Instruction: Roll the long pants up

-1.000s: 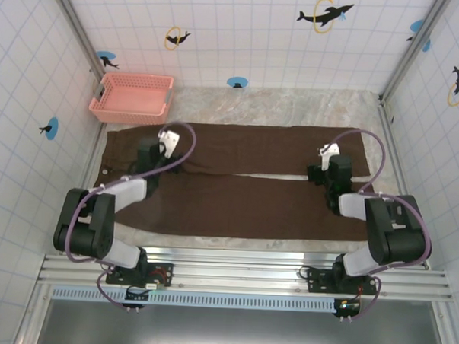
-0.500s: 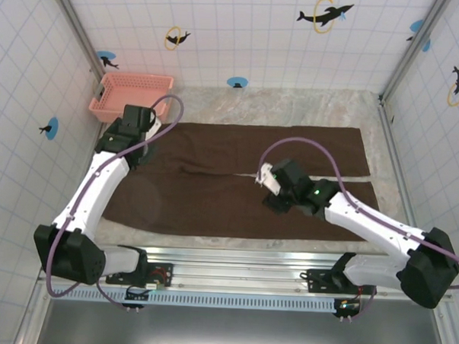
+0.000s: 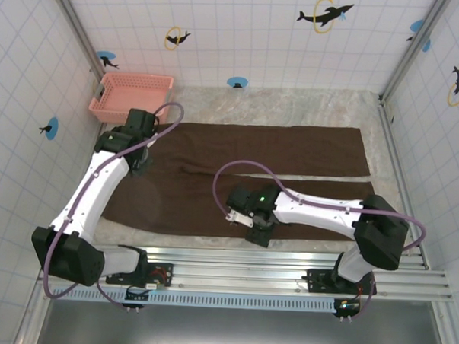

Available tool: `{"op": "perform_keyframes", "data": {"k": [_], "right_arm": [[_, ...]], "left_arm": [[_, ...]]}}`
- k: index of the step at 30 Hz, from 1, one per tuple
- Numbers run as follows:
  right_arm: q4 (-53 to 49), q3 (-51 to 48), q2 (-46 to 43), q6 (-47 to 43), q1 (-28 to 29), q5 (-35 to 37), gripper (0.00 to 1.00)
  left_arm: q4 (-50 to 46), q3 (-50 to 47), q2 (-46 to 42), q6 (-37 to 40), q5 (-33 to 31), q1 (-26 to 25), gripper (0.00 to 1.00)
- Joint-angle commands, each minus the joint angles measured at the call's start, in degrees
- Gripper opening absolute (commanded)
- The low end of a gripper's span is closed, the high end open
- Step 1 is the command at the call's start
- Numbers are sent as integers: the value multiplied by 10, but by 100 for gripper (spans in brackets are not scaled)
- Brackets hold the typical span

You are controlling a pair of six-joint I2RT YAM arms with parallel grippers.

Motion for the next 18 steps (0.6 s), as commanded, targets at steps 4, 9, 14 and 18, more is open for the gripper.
{"op": "perform_keyframes", "data": {"k": [4,9,14,18], "right_arm": [[3,-11,36,50,2,-23,78],[16,-11,94,59,-1,-31,72],[40,-18,134,62,-2,-12,58],[55,-27,125,64,-11,15,40]], "left_arm": [[-24,25,13,-12,-4,-4,97],[-18,1,-10,-8,-3,-4,97],[-20,-30,-41,-9,3,-7,97],[-15,-51,-58,-11,10,-12,97]]}}
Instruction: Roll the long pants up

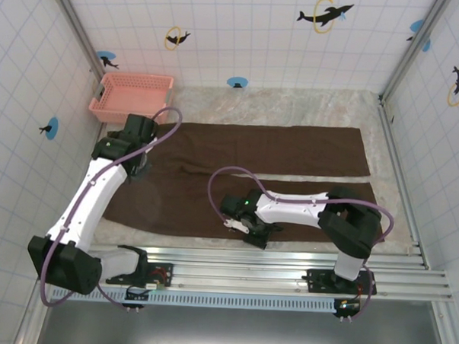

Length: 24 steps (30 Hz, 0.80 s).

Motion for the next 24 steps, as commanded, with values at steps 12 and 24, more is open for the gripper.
{"op": "perform_keyframes", "data": {"k": [12,24], "right_arm": [[-32,49,-45,-70,-118,44,1],[-86,161,-78,-104,-198,-53,0]], "left_arm": [[-34,-85,-58,-14,39,-98,95],[-88,-88,31,-13,110,-286,97]]}}
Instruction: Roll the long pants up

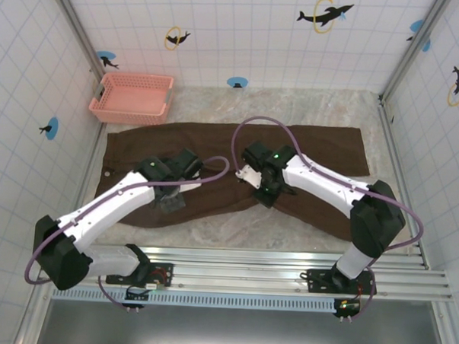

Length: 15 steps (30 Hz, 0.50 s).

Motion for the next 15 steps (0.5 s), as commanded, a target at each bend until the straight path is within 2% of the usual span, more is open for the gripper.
{"op": "perform_keyframes", "data": {"k": [1,15], "right_arm": [[-27,28,-10,-9,-16,-29,0],[-11,51,-6,4,-51,-66,0]], "left_arm": [[-31,-3,13,3,34,-17,97],[-21,3,75,63,193,-24,95]]}}
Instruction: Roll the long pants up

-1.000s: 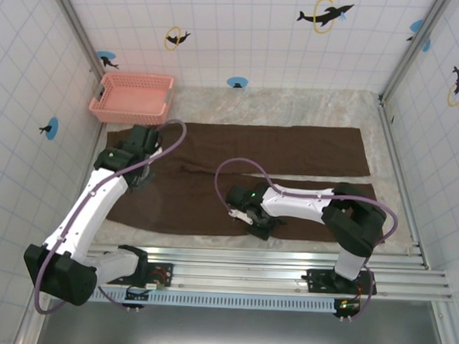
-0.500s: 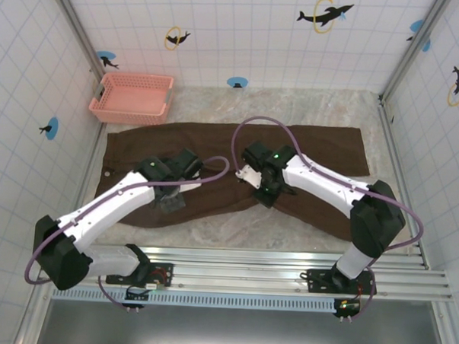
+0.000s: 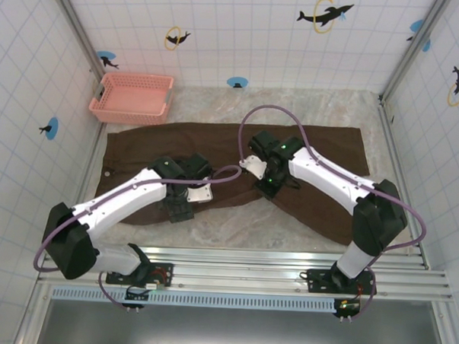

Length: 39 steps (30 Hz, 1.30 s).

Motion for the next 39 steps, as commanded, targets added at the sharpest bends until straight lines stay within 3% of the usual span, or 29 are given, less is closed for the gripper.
{"op": "perform_keyframes", "data": {"k": [1,4,9,10,11,13,25,27,30,32,33,36,39], "right_arm": [[-4,27,-6,7,-12,-15,0],[-6,33,-10,10,-20,-20,0],[-6,29,-21,10,-32,-32,0],[-7,26,-23,9,-33,-33,0],[-7,23,-26,8,-34,-34,0],[-8,18,-27,4,-37,-41,0],[-17,12,-52,-6,-59,-49,0],[-19,12,-60,-6,-66,-53,0],[-15,9,-67,-5,-74,-61,0],[-15,11,-64,-4,-77,-65,0],[-15,11,-62,-4,-78,-64,0],[-10,16,-59,3,-84,-64,0],[-1,28,-56,17,-101,-86,0]], "left_arm": [[-7,7,29,31,62,-8,94],[-2,16,45,27,60,-10,87],[26,-6,57,16,27,-10,55],[29,-9,60,12,16,-7,36],[36,-12,62,3,-8,-5,0],[46,-18,65,-13,-56,6,0],[20,44,105,-44,-86,56,0],[5,77,104,-61,-72,71,0],[-24,120,110,-50,16,74,0],[-55,139,124,-73,19,73,38],[-64,139,126,-75,40,73,48],[-57,121,105,-94,53,51,65],[-39,100,82,-117,61,40,72]]}}
